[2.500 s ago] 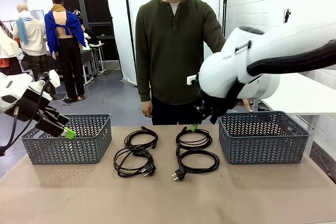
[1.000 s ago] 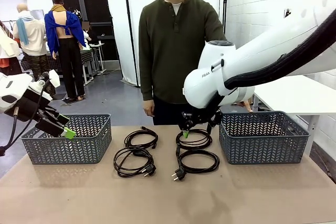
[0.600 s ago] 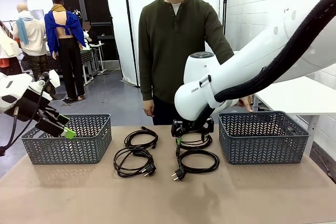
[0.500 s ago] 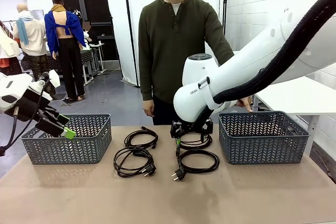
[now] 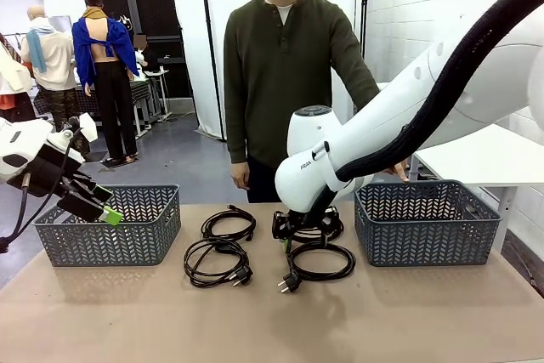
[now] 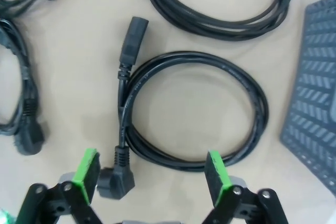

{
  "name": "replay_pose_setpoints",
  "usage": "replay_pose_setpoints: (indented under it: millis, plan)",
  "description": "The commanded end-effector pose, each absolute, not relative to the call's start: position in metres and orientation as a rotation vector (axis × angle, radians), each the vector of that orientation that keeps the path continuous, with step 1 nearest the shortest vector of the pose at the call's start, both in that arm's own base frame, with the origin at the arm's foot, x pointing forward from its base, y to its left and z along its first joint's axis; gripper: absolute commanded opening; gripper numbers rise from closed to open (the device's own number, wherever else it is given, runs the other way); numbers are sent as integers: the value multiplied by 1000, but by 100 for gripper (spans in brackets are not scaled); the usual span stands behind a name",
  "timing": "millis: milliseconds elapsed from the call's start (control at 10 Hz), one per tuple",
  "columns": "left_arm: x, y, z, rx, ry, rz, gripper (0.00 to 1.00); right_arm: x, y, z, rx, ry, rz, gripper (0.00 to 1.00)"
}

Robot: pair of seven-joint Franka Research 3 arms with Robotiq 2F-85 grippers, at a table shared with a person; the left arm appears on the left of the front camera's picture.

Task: Organize the cables according to human instructions.
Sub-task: Pick up a bundle of cables and place it in the basket indicated by the human.

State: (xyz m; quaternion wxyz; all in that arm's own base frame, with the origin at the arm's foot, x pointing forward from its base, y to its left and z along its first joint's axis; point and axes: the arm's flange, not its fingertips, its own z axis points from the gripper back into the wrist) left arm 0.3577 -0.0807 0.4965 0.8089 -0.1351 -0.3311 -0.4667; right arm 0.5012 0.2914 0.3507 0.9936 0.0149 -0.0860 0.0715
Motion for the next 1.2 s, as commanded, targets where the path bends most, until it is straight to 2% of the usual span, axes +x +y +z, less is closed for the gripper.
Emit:
replay_pose_setpoints:
  millis: [0, 1100]
  plan:
    - [360, -79, 495, -307, -710, -1003, 100, 511, 301, 343, 9, -164, 123, 100]
    - [360, -79, 495, -307, -710, -1003, 100, 527, 311, 309, -59, -161, 163, 100]
